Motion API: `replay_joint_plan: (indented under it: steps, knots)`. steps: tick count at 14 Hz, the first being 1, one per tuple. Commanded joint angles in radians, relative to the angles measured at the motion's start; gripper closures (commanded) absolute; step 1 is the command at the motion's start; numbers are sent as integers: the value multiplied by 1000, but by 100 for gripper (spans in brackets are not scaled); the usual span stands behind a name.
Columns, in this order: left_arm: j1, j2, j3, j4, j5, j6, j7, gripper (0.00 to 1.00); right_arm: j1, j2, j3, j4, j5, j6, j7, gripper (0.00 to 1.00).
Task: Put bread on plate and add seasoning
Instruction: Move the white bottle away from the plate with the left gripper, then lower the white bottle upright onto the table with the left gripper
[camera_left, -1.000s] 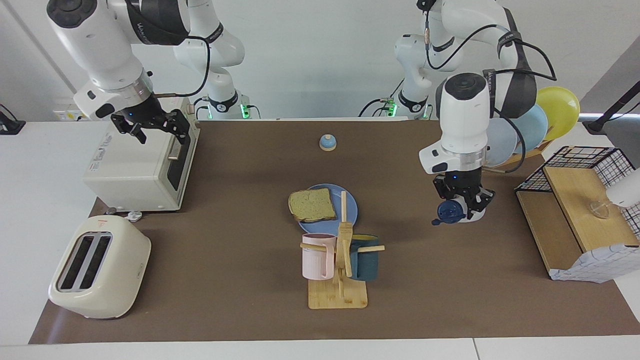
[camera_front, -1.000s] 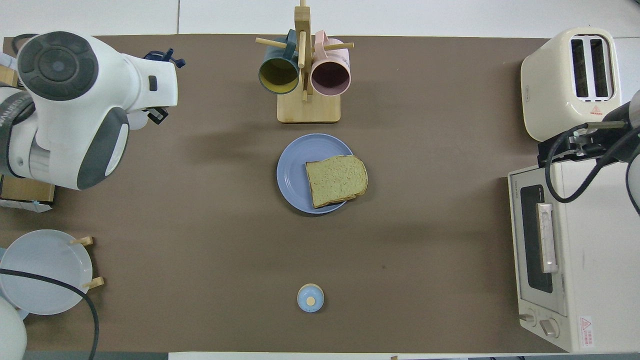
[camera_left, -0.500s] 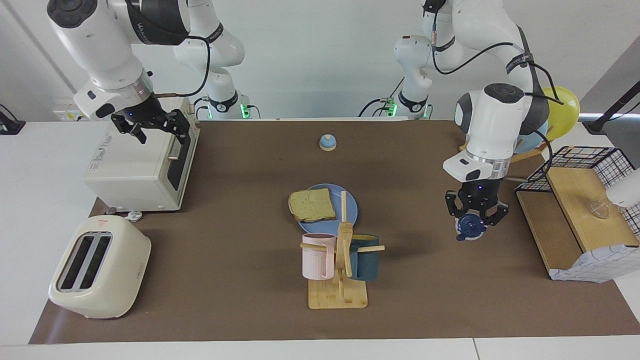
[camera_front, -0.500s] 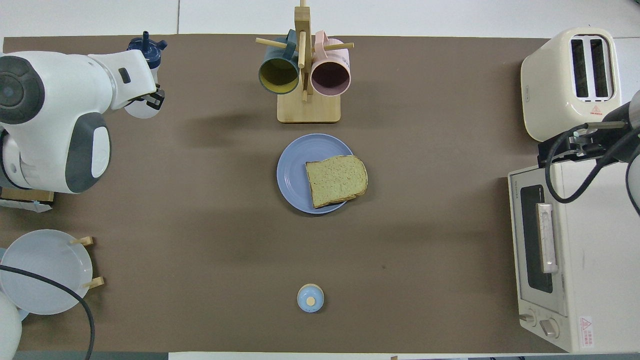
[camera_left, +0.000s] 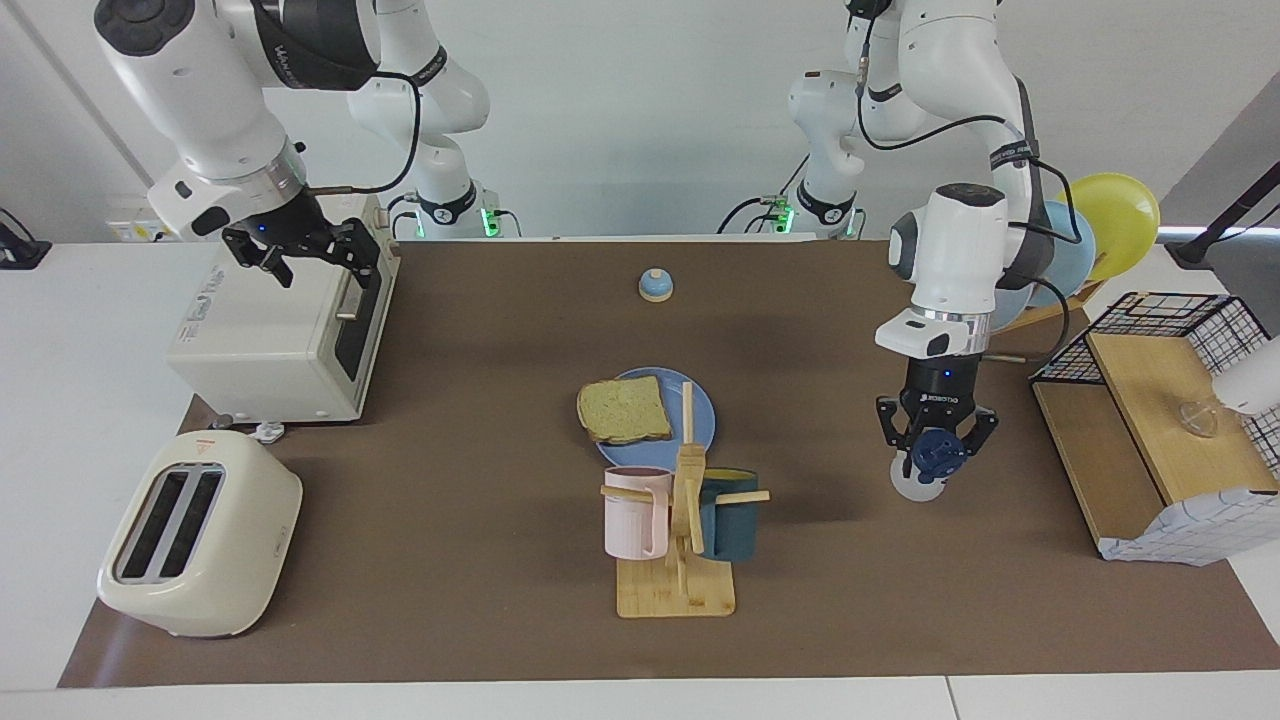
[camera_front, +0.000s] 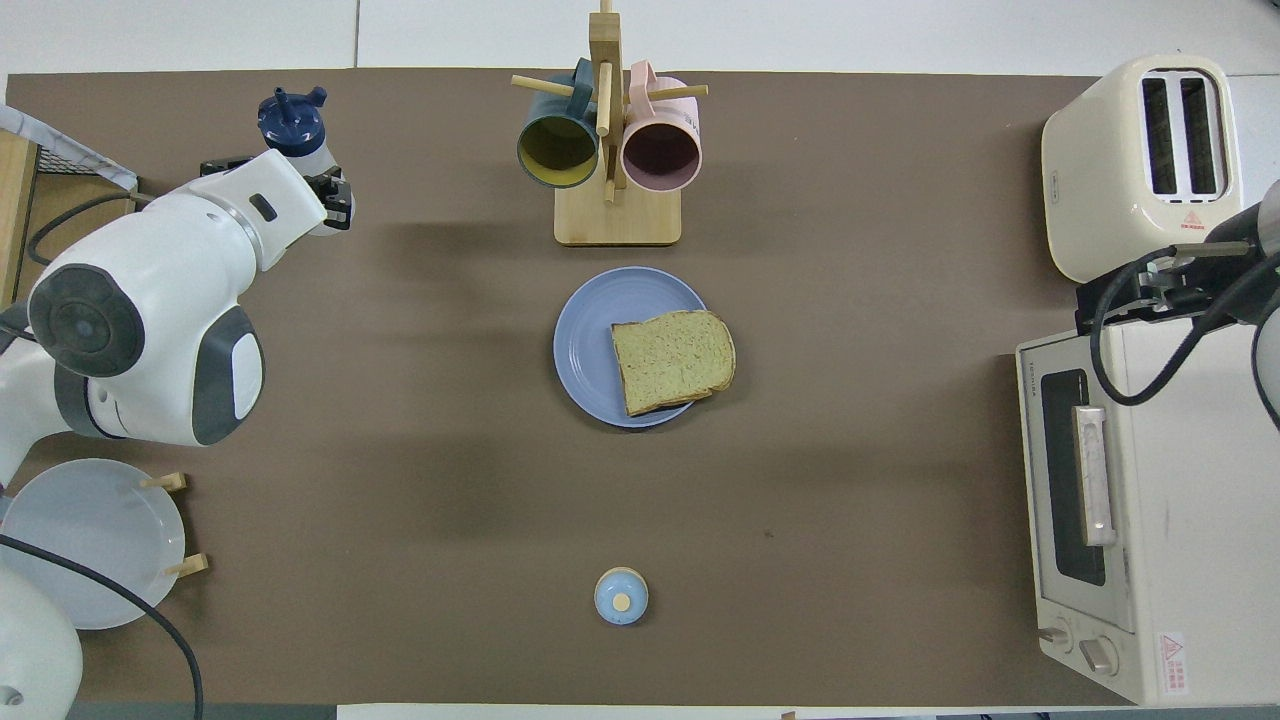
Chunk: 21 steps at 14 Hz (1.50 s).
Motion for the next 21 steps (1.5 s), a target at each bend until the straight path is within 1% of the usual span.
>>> replay_joint_plan:
  steps: [1,5,6,8,13,17,21]
  knots:
    - [-6,-28,-5,-88,-12,150,-91,100,-15,-18,9,-17,1,0,-23,0]
    - [-17,21,-10,-136,-12,343,-168,100,-15,-18,9,-18,1,0,-23,0]
    - [-26,61,-10,-145,-12,419,-177,100,-15,-18,9,-17,1,0,-23,0]
    - [-27,97,-8,-176,-12,551,-222,100,-15,-18,9,-18,1,0,-23,0]
    - [-32,129,-8,-173,-12,557,-228,100,-15,-18,9,-18,1,0,-21,0]
    - [-34,206,-8,-132,-3,558,-228,100,-15,-18,9,-18,1,0,-21,0]
    - [-34,206,-8,-141,4,558,-228,100,-15,-18,9,-18,1,0,-23,0]
